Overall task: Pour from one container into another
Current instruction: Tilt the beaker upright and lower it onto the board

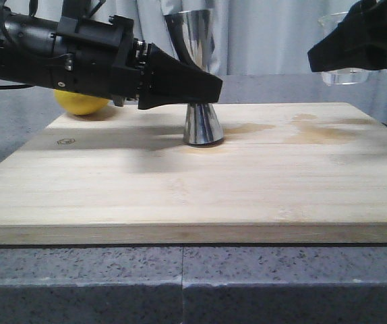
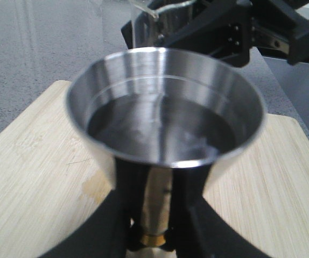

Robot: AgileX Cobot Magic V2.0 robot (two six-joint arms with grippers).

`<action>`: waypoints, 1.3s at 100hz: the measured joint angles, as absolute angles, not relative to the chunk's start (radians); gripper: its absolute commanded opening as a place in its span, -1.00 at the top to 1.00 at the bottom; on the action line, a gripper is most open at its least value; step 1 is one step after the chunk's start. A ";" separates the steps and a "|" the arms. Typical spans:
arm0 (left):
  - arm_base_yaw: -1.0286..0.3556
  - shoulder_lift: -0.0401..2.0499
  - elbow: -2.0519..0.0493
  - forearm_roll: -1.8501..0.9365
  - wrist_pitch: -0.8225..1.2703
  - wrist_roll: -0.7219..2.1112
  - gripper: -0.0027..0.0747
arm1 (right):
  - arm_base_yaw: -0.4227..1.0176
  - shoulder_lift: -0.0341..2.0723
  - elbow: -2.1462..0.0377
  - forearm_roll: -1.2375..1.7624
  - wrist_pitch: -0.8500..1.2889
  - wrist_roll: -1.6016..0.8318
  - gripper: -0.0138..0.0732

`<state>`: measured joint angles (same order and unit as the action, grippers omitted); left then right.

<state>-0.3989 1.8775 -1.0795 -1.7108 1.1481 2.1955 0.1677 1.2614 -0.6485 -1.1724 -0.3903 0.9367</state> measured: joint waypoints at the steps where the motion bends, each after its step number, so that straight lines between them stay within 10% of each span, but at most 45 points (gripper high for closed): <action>1: -0.399 1.878 -1.080 -1.711 1.146 2.196 0.98 | 0.168 1.261 -0.648 -1.172 -0.393 0.937 0.14; 111: -0.399 1.878 -1.081 -1.696 1.146 2.180 0.98 | 0.063 1.521 -0.648 -0.981 -0.625 0.653 0.14; 130: -0.399 1.878 -1.081 -1.694 1.146 2.180 0.98 | 0.063 1.534 -0.648 -0.972 -0.643 0.645 -0.25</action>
